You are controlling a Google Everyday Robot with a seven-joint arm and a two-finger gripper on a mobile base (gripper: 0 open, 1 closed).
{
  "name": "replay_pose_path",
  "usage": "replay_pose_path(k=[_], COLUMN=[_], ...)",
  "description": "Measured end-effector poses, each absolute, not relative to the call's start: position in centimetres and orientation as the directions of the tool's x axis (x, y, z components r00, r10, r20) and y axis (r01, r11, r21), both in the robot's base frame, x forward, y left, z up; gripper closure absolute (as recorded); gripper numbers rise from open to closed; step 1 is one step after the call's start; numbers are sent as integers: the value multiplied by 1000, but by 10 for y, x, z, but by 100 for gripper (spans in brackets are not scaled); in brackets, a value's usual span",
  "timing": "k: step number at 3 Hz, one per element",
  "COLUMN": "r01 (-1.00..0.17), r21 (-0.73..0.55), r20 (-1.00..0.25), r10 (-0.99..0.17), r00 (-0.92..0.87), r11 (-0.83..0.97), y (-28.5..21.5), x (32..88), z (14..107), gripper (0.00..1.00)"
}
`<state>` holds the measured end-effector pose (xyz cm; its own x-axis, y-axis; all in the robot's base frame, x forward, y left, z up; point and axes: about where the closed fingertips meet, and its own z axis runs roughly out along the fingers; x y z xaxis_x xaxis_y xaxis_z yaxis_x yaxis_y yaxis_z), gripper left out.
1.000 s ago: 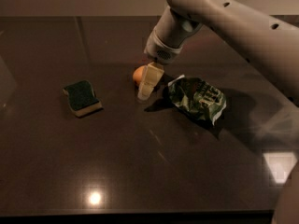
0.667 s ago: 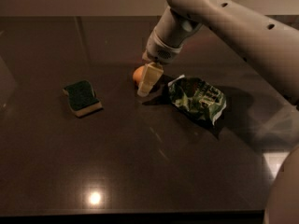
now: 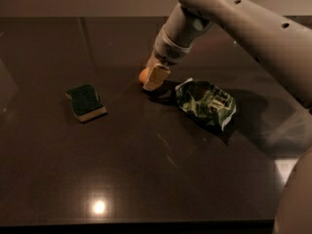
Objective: Move orange near green jalapeno chip bag
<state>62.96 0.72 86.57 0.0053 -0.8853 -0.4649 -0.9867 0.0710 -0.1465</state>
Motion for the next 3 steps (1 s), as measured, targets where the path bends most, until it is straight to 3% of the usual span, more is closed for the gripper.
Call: replay_pose_path(k=[1, 2, 3], r01=[-983, -974, -960], r21=[-154, -174, -192], r20=[-471, -485, -497], r10=[-882, -873, -864], r00=[-14, -43, -86], r11=[98, 145, 205], y=[-6, -27, -56], x=[635, 645, 656], z=[878, 898, 916], gripper=[87, 100, 100])
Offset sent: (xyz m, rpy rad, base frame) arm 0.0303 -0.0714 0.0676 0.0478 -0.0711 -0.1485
